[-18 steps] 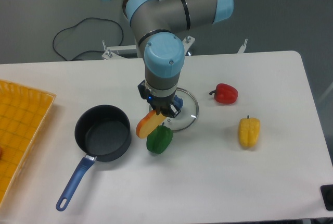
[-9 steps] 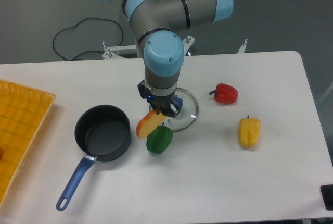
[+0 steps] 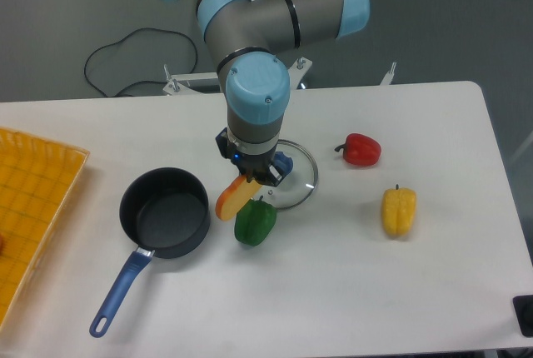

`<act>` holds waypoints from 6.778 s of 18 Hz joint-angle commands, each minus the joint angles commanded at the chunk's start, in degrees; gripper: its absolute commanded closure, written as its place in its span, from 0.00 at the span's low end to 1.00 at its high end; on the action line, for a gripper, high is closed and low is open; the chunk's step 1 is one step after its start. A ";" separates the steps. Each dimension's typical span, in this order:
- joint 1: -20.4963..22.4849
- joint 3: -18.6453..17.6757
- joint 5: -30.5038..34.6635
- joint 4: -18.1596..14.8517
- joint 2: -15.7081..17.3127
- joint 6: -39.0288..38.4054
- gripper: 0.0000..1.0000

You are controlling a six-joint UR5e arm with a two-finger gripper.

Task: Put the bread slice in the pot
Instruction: 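Hold the bread slice in the gripper and lift it slightly, then carry the bread slice over the dark saucepan, then hold the bread slice above the saucepan rim, adjusting position, then tilt the bread slice flat and lower it into the saucepan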

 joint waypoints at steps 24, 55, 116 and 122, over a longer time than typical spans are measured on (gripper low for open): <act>-5.80 0.70 -4.75 3.87 -0.61 -15.20 0.85; -7.21 2.02 -1.94 8.79 -3.16 -16.26 0.85; -13.01 -1.05 0.17 10.11 -2.90 -16.26 0.85; -14.06 -1.93 0.35 10.72 -3.34 -16.97 0.85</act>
